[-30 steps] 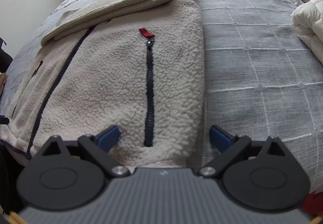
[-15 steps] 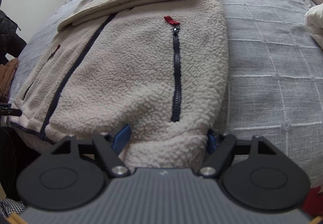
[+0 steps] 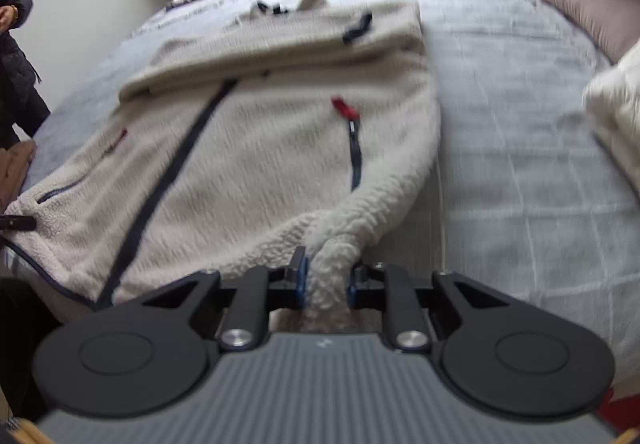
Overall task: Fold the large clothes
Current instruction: 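Grasp the pullover hem with both grippers and lift it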
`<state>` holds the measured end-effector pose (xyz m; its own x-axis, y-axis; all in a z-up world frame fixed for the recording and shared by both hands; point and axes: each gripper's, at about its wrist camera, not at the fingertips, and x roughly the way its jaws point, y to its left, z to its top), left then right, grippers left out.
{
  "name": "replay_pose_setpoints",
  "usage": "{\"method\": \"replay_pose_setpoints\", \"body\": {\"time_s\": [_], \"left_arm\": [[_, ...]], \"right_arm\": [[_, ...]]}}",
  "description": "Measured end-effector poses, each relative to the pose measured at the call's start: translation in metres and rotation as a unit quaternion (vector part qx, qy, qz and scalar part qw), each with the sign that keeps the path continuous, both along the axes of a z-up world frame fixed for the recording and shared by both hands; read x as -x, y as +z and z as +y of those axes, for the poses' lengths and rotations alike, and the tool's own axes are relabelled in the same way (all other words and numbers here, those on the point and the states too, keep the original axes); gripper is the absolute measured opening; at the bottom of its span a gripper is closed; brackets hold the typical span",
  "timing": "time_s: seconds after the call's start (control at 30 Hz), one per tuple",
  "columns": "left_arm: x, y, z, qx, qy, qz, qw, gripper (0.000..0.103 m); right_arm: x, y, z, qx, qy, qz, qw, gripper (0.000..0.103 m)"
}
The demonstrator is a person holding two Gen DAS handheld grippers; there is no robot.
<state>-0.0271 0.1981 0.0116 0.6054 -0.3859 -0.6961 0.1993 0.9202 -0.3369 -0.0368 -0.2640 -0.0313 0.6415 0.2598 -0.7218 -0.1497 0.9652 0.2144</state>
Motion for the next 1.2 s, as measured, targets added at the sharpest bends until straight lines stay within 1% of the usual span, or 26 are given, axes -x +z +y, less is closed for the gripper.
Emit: {"method": "replay_pose_setpoints", "body": {"time_s": [0.1, 0.2, 0.27, 0.33, 0.4, 0.47, 0.53, 0.67, 0.73, 0.77, 0.8, 0.83, 0.87, 0.9, 0.93, 0.97, 1.0, 1.07, 1.1, 1.2], "left_arm": [[-0.017, 0.028, -0.007, -0.016, 0.011, -0.051, 0.9985, 0.022], [-0.049, 0.051, -0.013, -0.037, 0.03, -0.095, 0.9943, 0.022], [-0.072, 0.061, -0.016, -0.045, 0.046, -0.117, 0.9911, 0.022], [-0.101, 0.07, -0.018, -0.052, 0.065, -0.134, 0.9874, 0.022], [-0.132, 0.077, -0.019, -0.054, 0.082, -0.14, 0.9853, 0.022], [-0.166, 0.079, -0.019, -0.046, 0.095, -0.133, 0.9855, 0.022], [-0.202, 0.078, -0.025, -0.05, 0.102, -0.132, 0.9848, 0.022], [-0.268, 0.06, -0.035, -0.063, 0.109, -0.139, 0.9823, 0.026], [-0.299, 0.043, -0.038, -0.066, 0.102, -0.142, 0.9824, 0.026], [-0.313, 0.034, -0.04, -0.071, 0.098, -0.143, 0.9823, 0.029], [-0.326, 0.023, -0.041, -0.076, 0.094, -0.141, 0.9827, 0.03], [-0.339, 0.012, -0.041, -0.079, 0.096, -0.131, 0.9837, 0.032], [-0.352, -0.001, -0.038, -0.076, 0.102, -0.113, 0.9855, 0.038], [-0.362, -0.013, -0.033, -0.068, 0.111, -0.099, 0.9866, 0.049], [-0.37, -0.023, -0.028, -0.052, 0.118, -0.089, 0.9876, 0.052], [-0.375, -0.034, -0.022, -0.026, 0.122, -0.083, 0.9888, 0.056], [-0.379, -0.043, -0.016, -0.004, 0.126, -0.078, 0.989, 0.059], [-0.381, -0.054, -0.011, 0.028, 0.135, -0.076, 0.9875, 0.059], [-0.381, -0.056, -0.01, 0.038, 0.137, -0.078, 0.9868, 0.059], [-0.378, -0.045, -0.009, 0.044, 0.128, -0.075, 0.9879, 0.061]], "right_arm": [[-0.013, 0.029, 0.002, -0.001, -0.006, -0.039, 0.999, 0.017], [-0.041, 0.057, 0.005, 0.01, -0.013, -0.073, 0.997, 0.017], [-0.065, 0.072, 0.004, 0.016, -0.024, -0.091, 0.995, 0.017], [-0.091, 0.083, 0.0, 0.012, -0.042, -0.102, 0.994, 0.017], [-0.12, 0.091, -0.006, 0.002, -0.062, -0.108, 0.992, 0.017], [-0.151, 0.094, -0.01, -0.005, -0.076, -0.11, 0.991, 0.017], [-0.184, 0.094, -0.011, -0.011, -0.084, -0.106, 0.991, 0.017], [-0.25, 0.081, -0.009, 0.0, -0.092, -0.096, 0.991, 0.017], [-0.282, 0.068, -0.011, 0.003, -0.101, -0.084, 0.991, 0.018], [-0.297, 0.059, -0.013, 0.003, -0.108, -0.075, 0.991, 0.018], [-0.312, 0.049, -0.015, 0.001, -0.114, -0.065, 0.991, 0.022], [-0.326, 0.038, -0.019, 0.001, -0.121, -0.052, 0.991, 0.024], [-0.339, 0.025, -0.022, 0.0, -0.126, -0.037, 0.991, 0.026], [-0.35, 0.012, -0.025, -0.004, -0.129, -0.021, 0.991, 0.027], [-0.359, -0.001, -0.029, -0.01, -0.133, -0.009, 0.991, 0.027], [-0.365, -0.014, -0.035, -0.027, -0.134, -0.002, 0.991, 0.027], [-0.367, -0.022, -0.04, -0.044, -0.137, -0.005, 0.99, 0.028], [-0.366, -0.031, -0.048, -0.078, -0.137, -0.014, 0.987, 0.029], [-0.366, -0.031, -0.051, -0.085, -0.13, -0.014, 0.988, 0.029], [-0.363, -0.024, -0.059, -0.094, -0.105, -0.007, 0.99, 0.031]]}}
